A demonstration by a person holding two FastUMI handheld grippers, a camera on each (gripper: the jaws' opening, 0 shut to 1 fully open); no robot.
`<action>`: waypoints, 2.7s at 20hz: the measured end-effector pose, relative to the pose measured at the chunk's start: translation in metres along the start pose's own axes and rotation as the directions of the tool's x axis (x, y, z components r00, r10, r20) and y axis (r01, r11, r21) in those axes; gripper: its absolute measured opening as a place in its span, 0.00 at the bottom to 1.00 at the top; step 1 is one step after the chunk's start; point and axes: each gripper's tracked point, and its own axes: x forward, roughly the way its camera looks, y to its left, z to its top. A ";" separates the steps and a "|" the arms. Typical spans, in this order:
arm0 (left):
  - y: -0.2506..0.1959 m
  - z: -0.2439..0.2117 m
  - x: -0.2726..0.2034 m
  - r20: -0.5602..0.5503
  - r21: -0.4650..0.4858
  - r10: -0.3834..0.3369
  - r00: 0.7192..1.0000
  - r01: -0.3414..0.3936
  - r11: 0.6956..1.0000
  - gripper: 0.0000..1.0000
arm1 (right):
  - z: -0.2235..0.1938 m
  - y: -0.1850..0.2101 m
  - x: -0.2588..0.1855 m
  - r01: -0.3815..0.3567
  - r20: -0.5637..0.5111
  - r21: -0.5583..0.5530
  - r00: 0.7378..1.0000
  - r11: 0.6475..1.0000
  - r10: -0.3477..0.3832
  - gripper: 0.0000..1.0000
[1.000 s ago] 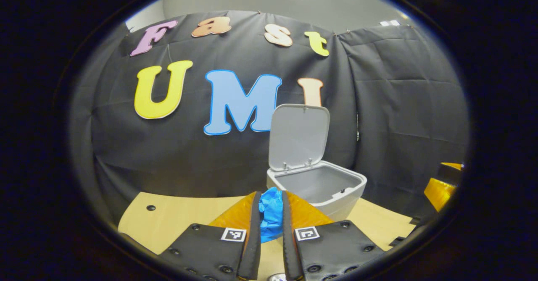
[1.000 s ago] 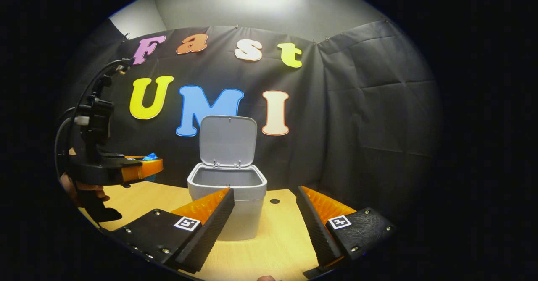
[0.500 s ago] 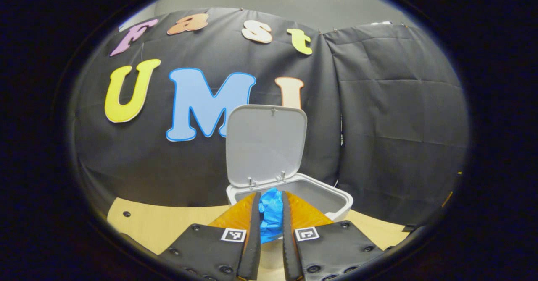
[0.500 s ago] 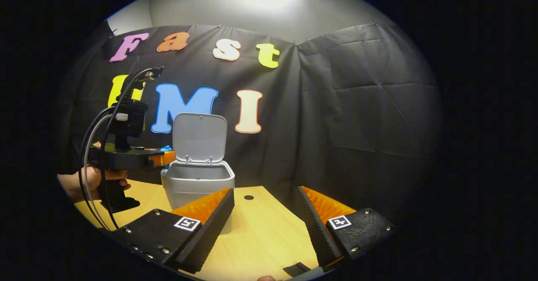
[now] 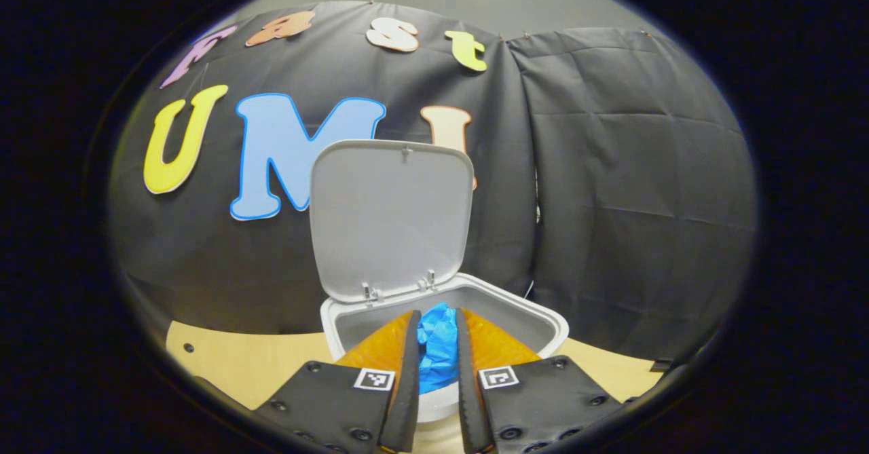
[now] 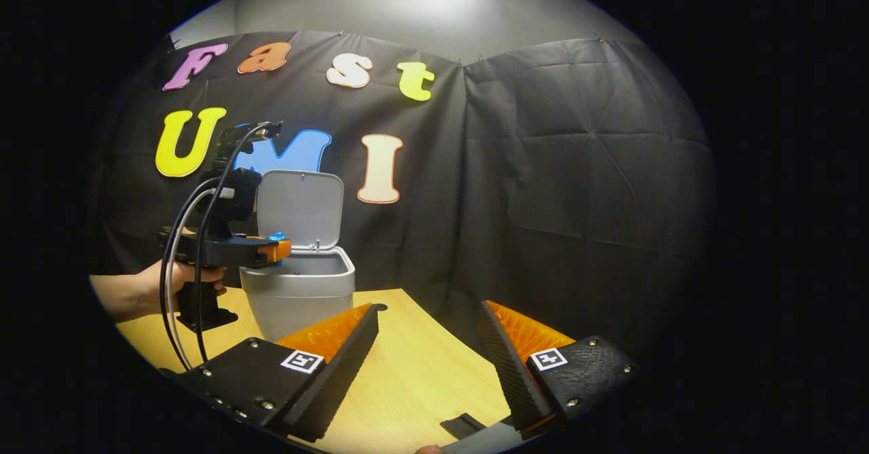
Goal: Press the lid of the desktop garbage bin to open it, pick up the crumpled paper on the desktop and throw it into the bin, then pick up the pop can on the desktop and drop it into the bin, and finally close the garbage bin lid.
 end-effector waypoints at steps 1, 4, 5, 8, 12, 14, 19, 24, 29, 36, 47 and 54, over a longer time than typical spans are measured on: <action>0.001 -0.003 0.003 -0.010 0.003 -0.002 1.000 0.003 1.000 0.33 | 0.000 0.000 0.000 0.000 0.000 -0.005 1.000 1.000 0.000 0.95; 0.002 -0.010 0.005 -0.036 -0.008 -0.010 0.999 0.009 1.000 0.41 | 0.000 0.000 0.000 -0.005 0.000 -0.011 1.000 1.000 0.005 1.00; 0.002 -0.011 0.005 -0.043 -0.013 -0.014 0.999 0.013 1.000 0.42 | 0.000 0.000 -0.001 -0.008 0.001 -0.012 1.000 1.000 0.008 1.00; -0.002 -0.014 -0.002 -0.046 -0.026 -0.031 0.998 0.030 0.999 0.57 | 0.000 0.001 -0.001 -0.023 0.005 -0.009 1.000 1.000 0.023 0.95; -0.004 -0.007 -0.014 -0.018 -0.033 -0.039 0.999 0.038 0.999 0.97 | 0.000 0.005 -0.001 -0.056 0.016 -0.020 0.998 0.998 0.057 1.00; -0.004 -0.003 -0.023 -0.003 -0.034 -0.038 0.999 0.038 0.999 0.95 | 0.001 0.012 -0.005 -0.079 0.018 -0.023 0.997 0.997 0.080 1.00; 0.009 0.011 -0.058 0.055 -0.027 -0.025 0.998 0.026 0.999 0.95 | 0.004 0.039 0.006 -0.147 0.025 -0.019 0.989 0.989 0.147 0.95; 0.036 0.030 -0.106 0.136 -0.031 0.026 0.990 -0.022 0.999 0.95 | 0.000 0.082 0.017 -0.261 0.020 -0.004 0.965 0.965 0.261 1.00; 0.072 0.038 -0.155 0.181 -0.023 0.117 0.976 -0.115 0.993 0.95 | -0.006 0.136 0.022 -0.397 0.012 -0.004 0.918 0.918 0.397 0.95; 0.116 0.026 -0.208 0.187 -0.051 0.237 0.953 -0.232 0.971 0.95 | -0.011 0.199 0.020 -0.542 0.000 -0.010 0.840 0.840 0.542 0.95; 0.165 -0.009 -0.264 0.146 -0.086 0.369 0.918 -0.360 0.929 0.96 | -0.050 0.263 0.008 -0.666 -0.101 0.006 0.741 0.746 0.663 0.95; 0.185 -0.036 -0.302 0.098 -0.096 0.440 0.893 -0.432 0.897 0.96 | -0.119 0.304 -0.003 -0.732 -0.289 0.077 0.634 0.677 0.718 0.95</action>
